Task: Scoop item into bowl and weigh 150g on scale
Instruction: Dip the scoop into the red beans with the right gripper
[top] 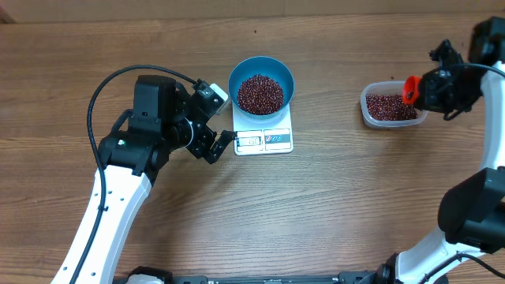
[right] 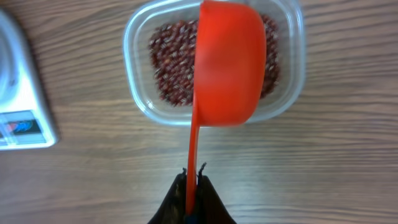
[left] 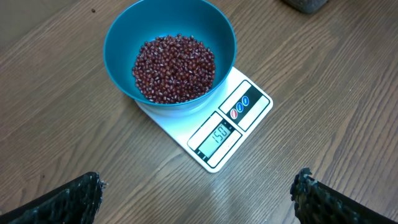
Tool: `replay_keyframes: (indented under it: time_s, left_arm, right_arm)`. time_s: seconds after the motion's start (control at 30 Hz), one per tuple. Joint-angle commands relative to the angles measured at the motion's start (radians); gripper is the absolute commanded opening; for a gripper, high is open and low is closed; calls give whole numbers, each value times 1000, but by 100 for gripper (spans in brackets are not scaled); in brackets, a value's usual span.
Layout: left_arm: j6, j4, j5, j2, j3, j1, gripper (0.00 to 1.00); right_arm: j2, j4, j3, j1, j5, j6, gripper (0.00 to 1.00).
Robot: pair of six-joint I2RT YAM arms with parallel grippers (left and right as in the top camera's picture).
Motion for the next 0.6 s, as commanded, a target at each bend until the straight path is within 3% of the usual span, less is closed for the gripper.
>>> replay_keyframes:
  time_s: [0.0, 0.27, 0.57]
  left_arm:
    - [-6, 1, 3, 2, 3, 10, 100]
    - [-6, 1, 3, 2, 3, 10, 100]
    - [-6, 1, 3, 2, 3, 10, 99]
  right_arm:
    - [-27, 28, 0, 79, 195, 66, 4]
    - [-27, 34, 0, 215, 526, 121, 4]
    - [-27, 14, 0, 243, 549, 170, 4]
